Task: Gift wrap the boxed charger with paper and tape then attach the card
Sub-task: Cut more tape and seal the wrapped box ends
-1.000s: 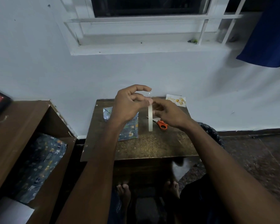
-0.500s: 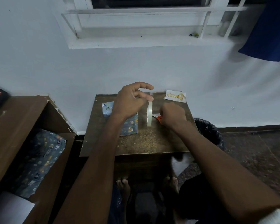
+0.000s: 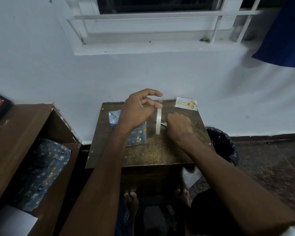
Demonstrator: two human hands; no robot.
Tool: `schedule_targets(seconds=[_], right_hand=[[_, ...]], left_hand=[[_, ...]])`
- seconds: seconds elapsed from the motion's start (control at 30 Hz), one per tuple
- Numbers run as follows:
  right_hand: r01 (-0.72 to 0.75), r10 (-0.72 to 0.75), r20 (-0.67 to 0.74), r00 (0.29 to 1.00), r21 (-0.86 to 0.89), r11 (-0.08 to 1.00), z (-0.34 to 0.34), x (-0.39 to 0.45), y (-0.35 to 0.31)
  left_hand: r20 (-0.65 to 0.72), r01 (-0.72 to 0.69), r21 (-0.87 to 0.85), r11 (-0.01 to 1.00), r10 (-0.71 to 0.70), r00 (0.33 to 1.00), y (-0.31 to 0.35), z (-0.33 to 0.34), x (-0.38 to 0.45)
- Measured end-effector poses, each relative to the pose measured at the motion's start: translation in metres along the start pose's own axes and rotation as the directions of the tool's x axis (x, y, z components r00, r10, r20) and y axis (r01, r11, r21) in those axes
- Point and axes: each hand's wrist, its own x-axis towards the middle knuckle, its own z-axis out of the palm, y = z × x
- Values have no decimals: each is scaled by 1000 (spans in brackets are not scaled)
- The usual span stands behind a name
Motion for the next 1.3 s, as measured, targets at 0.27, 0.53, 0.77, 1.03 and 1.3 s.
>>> schedule_targets(seconds=[0.27,0.53,0.77,1.03,1.3], right_hand=[[-234,239,78,968,632,739,-16,12,54],[24,-71,13,997,867,498,-37,-3,82],[59,-142,1,990,908,415,-36,-3,93],[110,-214,-16,977,893,437,-43,-5,84],[158,-211,-62,975,865,475,-46,-5,86]], left_hand=[[6,-12,-2,1000,12,1000,-4,-2,4],[5,-16,51,999,15,1000,-4,-3,2],[-10,-17,101,995,18,1000,-5,-3,3],[15,-17,67,998,16,1000,0,-2,1],[2,-23,79,997,23,1000,-2,-3,1]])
